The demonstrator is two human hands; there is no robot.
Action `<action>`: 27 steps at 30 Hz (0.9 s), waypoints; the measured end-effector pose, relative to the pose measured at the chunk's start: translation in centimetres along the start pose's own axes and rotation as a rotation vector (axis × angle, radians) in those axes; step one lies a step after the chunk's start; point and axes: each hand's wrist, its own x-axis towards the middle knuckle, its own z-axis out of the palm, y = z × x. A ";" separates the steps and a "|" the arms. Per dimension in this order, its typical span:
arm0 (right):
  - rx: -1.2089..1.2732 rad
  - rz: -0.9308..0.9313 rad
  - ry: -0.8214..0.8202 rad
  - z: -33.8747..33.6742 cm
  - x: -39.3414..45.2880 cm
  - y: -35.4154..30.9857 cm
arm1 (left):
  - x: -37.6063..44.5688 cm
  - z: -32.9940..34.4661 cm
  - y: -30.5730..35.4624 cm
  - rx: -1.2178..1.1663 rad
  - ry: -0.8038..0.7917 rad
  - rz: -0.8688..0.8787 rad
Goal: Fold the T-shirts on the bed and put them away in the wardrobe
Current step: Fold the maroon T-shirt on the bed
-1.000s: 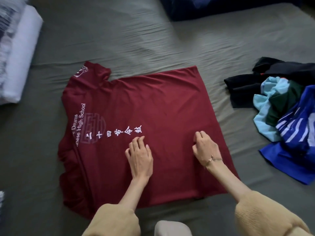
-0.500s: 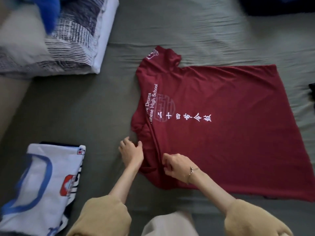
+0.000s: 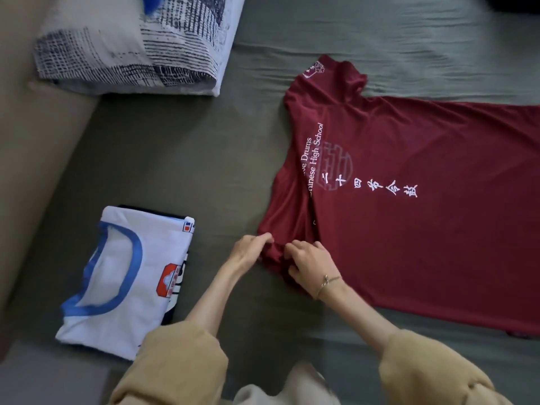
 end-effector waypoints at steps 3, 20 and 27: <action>0.292 0.118 -0.148 -1.1 0.1 0.8 | -0.5 -0.1 -0.4 -0.014 -0.039 0.013; -0.042 0.029 -0.514 -2.1 -3.7 0.4 | -2.2 -2.0 -5.0 0.198 -0.120 0.051; 0.069 0.007 -0.564 -2.4 -3.9 0.2 | -3.2 -1.7 -4.5 -0.045 0.018 0.167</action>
